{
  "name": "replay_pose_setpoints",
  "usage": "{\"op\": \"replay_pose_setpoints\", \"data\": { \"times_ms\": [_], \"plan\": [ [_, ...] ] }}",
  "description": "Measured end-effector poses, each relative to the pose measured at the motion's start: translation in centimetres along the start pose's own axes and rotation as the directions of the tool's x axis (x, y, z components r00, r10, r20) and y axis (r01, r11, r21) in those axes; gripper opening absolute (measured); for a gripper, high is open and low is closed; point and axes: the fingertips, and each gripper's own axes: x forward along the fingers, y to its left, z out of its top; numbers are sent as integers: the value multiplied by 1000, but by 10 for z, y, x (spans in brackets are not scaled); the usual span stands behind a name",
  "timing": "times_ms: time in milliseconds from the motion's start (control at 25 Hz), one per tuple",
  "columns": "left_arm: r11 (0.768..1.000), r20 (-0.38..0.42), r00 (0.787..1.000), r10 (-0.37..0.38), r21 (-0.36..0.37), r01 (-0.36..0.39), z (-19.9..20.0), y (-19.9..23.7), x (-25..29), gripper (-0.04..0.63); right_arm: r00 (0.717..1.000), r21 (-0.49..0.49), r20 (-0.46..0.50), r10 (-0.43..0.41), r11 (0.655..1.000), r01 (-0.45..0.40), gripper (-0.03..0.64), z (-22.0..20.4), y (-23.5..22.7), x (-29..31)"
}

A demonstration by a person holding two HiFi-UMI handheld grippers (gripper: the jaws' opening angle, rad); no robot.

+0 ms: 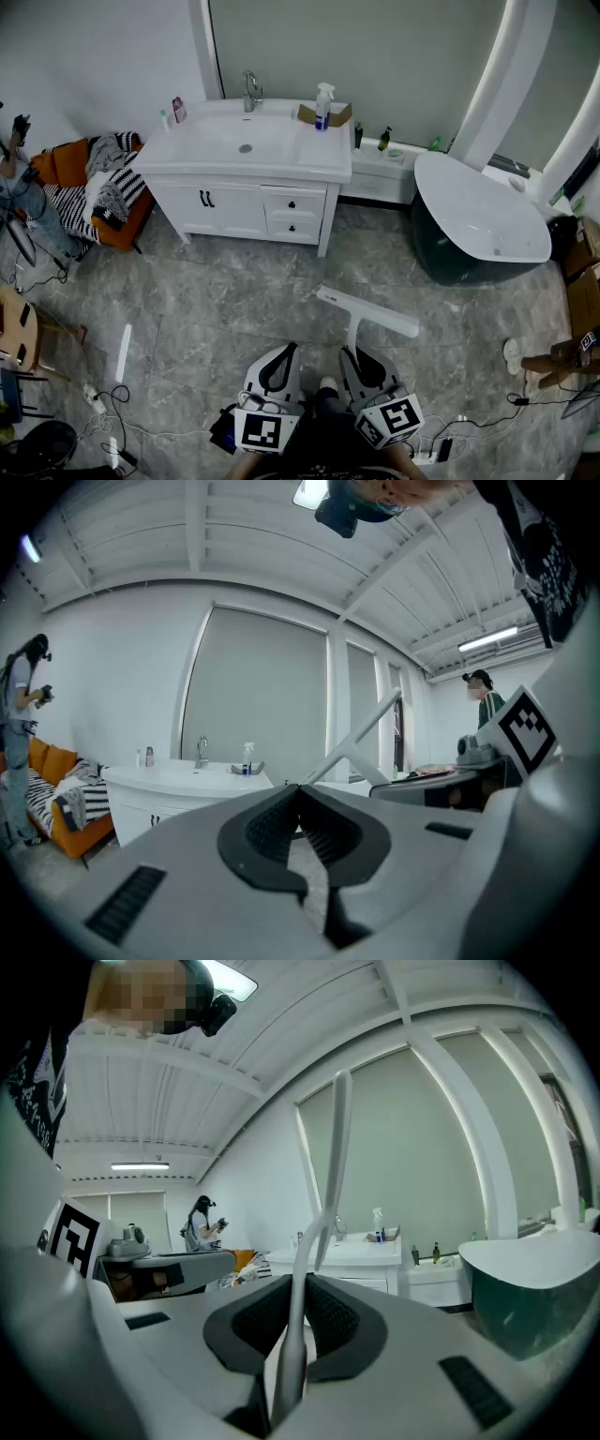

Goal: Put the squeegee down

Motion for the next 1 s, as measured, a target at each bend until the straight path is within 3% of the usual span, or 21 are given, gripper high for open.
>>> {"op": "replay_pose_setpoints", "data": {
  "times_ms": [720, 1000],
  "plan": [
    [1000, -4, 1000, 4, 3, -4, -2, -14, 15, 5, 1000, 45, -1, 6, 999, -6, 52, -5, -22, -7],
    [1000, -20, 1000, 12, 6, -12, -3, -31, 39, 5, 997, 154, 10, 77, 985, -78, 52, 0, -51, -7]
  ]
}}
